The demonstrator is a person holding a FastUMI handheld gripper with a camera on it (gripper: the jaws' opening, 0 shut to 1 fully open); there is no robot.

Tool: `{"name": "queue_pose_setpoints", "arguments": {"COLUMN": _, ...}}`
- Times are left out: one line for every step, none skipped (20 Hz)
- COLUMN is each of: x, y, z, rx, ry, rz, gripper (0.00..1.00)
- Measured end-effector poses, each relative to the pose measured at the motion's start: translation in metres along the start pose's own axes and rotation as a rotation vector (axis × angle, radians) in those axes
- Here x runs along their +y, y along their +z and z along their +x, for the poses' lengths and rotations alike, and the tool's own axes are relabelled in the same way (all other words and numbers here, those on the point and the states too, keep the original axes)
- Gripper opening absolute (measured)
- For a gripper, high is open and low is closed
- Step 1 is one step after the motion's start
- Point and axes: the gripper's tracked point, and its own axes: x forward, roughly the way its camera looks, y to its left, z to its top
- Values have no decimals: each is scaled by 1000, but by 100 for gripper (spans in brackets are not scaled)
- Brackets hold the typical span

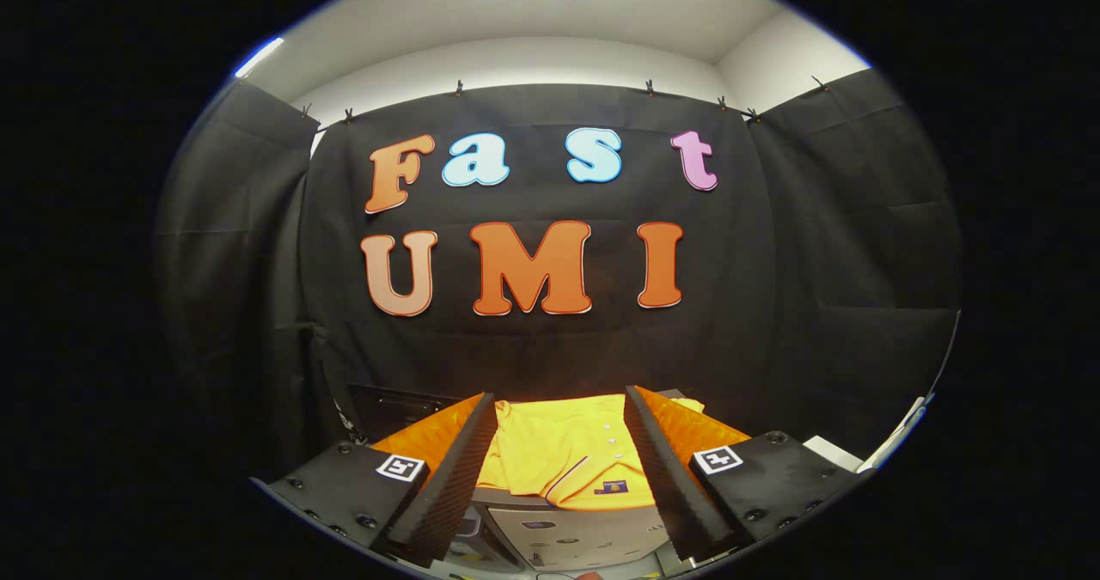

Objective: Put the clothes into the washing machine and then close the washing machine lid.

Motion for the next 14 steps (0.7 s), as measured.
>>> {"name": "queue_pose_setpoints", "arguments": {"x": -3, "y": -1, "z": 6, "rx": 7, "ry": -8, "rz": -8, "gripper": 98}}
{"name": "queue_pose_setpoints", "arguments": {"x": -7, "y": -4, "z": 14, "rx": 19, "ry": -20, "rz": -17, "gripper": 98}}
{"name": "queue_pose_setpoints", "arguments": {"x": -9, "y": -8, "z": 23, "rx": 32, "ry": -25, "rz": -19, "gripper": 98}}
{"name": "queue_pose_setpoints", "arguments": {"x": -9, "y": -12, "z": 32, "rx": 46, "ry": -30, "rz": -14, "gripper": 98}}
{"name": "queue_pose_setpoints", "arguments": {"x": -12, "y": -18, "z": 39, "rx": 67, "ry": -39, "rz": -6, "gripper": 98}}
{"name": "queue_pose_setpoints", "arguments": {"x": -14, "y": -22, "z": 46, "rx": 79, "ry": -46, "rz": -1, "gripper": 98}}
{"name": "queue_pose_setpoints", "arguments": {"x": -19, "y": -26, "z": 52, "rx": 90, "ry": -64, "rz": 1, "gripper": 98}}
{"name": "queue_pose_setpoints", "arguments": {"x": -23, "y": -29, "z": 57, "rx": 98, "ry": -71, "rz": -1, "gripper": 98}}
{"name": "queue_pose_setpoints", "arguments": {"x": -26, "y": -32, "z": 62, "rx": 110, "ry": -85, "rz": -2, "gripper": 98}}
{"name": "queue_pose_setpoints", "arguments": {"x": -27, "y": -37, "z": 66, "rx": 121, "ry": -89, "rz": -7, "gripper": 98}}
{"name": "queue_pose_setpoints", "arguments": {"x": -28, "y": -39, "z": 71, "rx": 128, "ry": -95, "rz": -11, "gripper": 98}}
{"name": "queue_pose_setpoints", "arguments": {"x": -31, "y": -44, "z": 75, "rx": 149, "ry": -98, "rz": -16, "gripper": 98}}
{"name": "queue_pose_setpoints", "arguments": {"x": -33, "y": -50, "z": 80, "rx": 169, "ry": -101, "rz": -19, "gripper": 98}}
{"name": "queue_pose_setpoints", "arguments": {"x": -37, "y": -56, "z": 86, "rx": 193, "ry": -99, "rz": -19, "gripper": 98}}
